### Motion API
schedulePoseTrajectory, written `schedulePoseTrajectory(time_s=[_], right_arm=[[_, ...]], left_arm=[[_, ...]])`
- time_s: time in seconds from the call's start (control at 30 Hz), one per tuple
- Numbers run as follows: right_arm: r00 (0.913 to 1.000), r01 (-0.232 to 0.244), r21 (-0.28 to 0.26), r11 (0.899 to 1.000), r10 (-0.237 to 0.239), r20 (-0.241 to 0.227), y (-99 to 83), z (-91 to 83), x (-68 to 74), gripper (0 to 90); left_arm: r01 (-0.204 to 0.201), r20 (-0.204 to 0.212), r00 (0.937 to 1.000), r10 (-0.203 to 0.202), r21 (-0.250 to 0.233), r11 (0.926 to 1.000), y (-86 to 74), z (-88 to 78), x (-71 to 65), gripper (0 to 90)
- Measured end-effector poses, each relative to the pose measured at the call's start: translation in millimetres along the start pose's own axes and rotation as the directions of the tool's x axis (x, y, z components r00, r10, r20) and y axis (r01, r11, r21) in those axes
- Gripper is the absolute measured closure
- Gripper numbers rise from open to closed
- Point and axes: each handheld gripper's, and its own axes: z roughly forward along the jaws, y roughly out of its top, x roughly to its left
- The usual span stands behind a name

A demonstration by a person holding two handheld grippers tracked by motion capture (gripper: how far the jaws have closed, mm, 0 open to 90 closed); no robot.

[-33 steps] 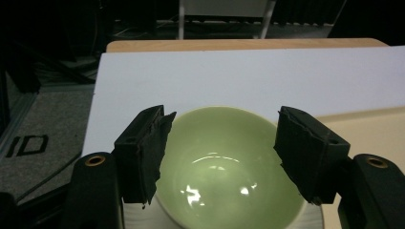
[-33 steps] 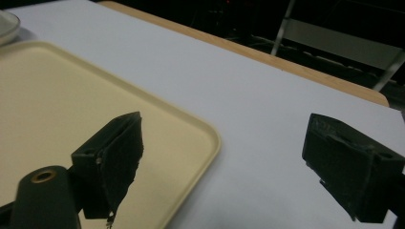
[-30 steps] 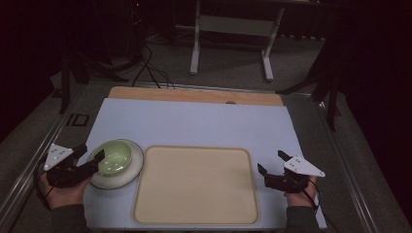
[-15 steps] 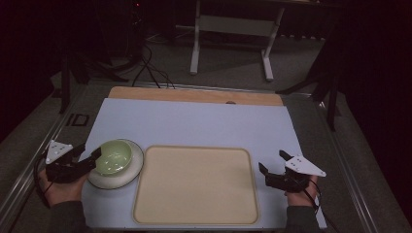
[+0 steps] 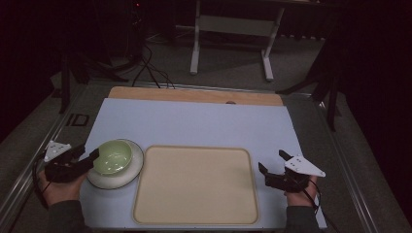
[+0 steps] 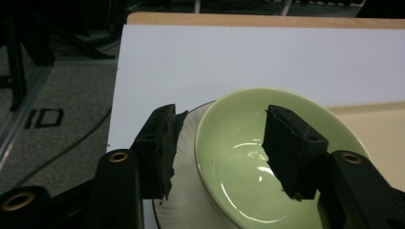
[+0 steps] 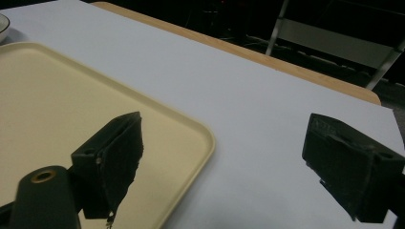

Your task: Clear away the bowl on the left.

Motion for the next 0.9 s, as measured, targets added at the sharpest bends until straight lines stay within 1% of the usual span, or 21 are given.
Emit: schedulePoseTrajectory(time_s=[0.07,0.13,0.17,0.33,0.37,0.4,0.47,0.53,0.57,0.67,0.77,0.8,0.9], right_arm=[[1.0,0.001,0.0,1.0,-0.001,0.0,-0.1,-0.2,0.1,13.3],[1.0,0.003,-0.001,1.0,-0.003,0.001,-0.1,-0.3,0.1,13.3],[1.0,0.003,-0.001,1.0,-0.003,0.001,0.0,-0.5,0.1,13.3],[1.0,-0.001,-0.004,1.0,0.001,0.002,0.3,-0.1,0.0,13.3],[1.0,-0.002,-0.005,1.0,0.002,0.003,0.5,0.2,0.1,13.3],[1.0,-0.001,-0.004,1.0,0.001,0.001,0.7,0.8,0.6,13.3],[1.0,0.005,-0.006,1.0,-0.005,-0.001,0.8,1.1,1.1,13.3],[1.0,0.006,-0.007,1.0,-0.006,-0.001,0.9,1.0,1.2,13.4],[1.0,0.006,-0.007,1.0,-0.006,-0.001,0.9,0.9,1.2,13.4],[1.0,0.001,-0.011,1.0,-0.001,0.004,0.8,0.0,0.4,13.4],[1.0,0.0,-0.012,1.0,0.0,0.003,0.9,0.0,0.3,13.5],[1.0,0.001,-0.012,1.0,-0.001,0.003,0.9,-0.1,0.4,13.5],[1.0,0.005,-0.015,1.0,-0.005,0.002,1.0,0.0,0.4,13.5]], left_arm=[[0.014,-0.008,0.9999,-0.013,0.017,0.9998,-0.9,2.0,1.3,49.2],[0.016,-0.008,0.9998,-0.016,0.022,0.9996,-1.3,2.6,2.0,50.5],[0.024,-0.012,0.9996,-0.024,0.038,0.999,-2.2,4.3,3.5,50.5],[0.038,-0.009,0.9993,-0.038,0.061,0.9974,-3.8,6.4,5.5,56.6],[0.049,-0.005,0.9988,-0.049,0.072,0.9962,-4.6,7.8,6.0,56.6],[0.055,-0.014,0.9984,-0.054,0.078,0.9954,-4.5,8.4,5.9,58.3],[0.061,-0.012,0.9981,-0.06,0.082,0.9948,-4.1,9.8,5.7,59.6],[0.06,-0.017,0.9981,-0.059,0.087,0.9943,-3.9,10.9,5.2,60.9],[0.057,-0.016,0.9983,-0.056,0.102,0.9931,-3.5,14.1,4.0,60.9],[0.054,-0.032,0.9982,-0.05,0.128,0.9904,-2.9,18.0,2.0,62.4],[0.056,-0.04,0.9979,-0.051,0.132,0.9897,-2.2,19.5,1.4,65.2],[0.059,-0.041,0.9977,-0.054,0.139,0.9885,-2.1,21.1,1.2,65.2],[0.052,-0.039,0.9982,-0.046,0.173,0.9835,-2.3,26.3,0.2,65.8]])
